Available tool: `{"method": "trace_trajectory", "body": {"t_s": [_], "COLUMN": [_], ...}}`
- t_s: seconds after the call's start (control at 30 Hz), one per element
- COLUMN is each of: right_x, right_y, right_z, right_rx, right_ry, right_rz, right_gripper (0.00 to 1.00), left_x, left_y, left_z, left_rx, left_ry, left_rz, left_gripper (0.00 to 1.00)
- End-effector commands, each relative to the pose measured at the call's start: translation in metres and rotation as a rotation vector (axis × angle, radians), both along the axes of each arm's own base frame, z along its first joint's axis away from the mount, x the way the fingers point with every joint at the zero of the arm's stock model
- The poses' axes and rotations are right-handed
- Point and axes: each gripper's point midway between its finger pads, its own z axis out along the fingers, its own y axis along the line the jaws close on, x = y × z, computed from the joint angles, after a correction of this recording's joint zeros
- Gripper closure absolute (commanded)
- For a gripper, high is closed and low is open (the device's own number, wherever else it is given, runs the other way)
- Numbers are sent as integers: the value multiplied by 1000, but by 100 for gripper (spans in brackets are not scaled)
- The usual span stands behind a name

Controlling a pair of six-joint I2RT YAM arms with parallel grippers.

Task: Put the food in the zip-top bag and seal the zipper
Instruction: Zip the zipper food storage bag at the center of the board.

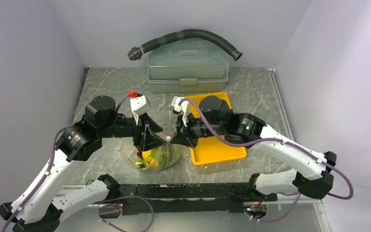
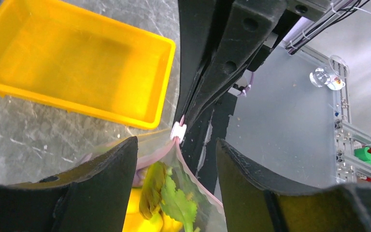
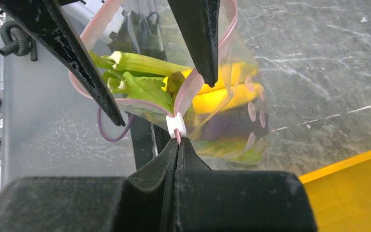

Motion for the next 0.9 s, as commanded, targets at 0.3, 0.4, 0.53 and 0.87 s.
{"method": "trace_trajectory", "body": {"t_s": [0.3, 0.4, 0.53, 0.87], "right_x": [-3, -3, -2, -1], "right_y": [6, 5, 4, 2], "right_z": [44, 45, 45, 44], "right_rx": [127, 133, 138, 146], "right_ry": [75, 83, 86, 86], "right_rz": [92, 100, 98, 98], "right_gripper": [100, 100, 100, 100], "left_x": [0, -1, -7, -5], "left_y": [-18, -19, -20, -22], "left_z": [15, 11, 9, -1], "left_rx": [-101, -98, -101, -78], "left_ry": [-179, -176, -173, -186], "left_rz": [-144, -166, -204, -235], "left_gripper": [39, 43, 49, 62]}}
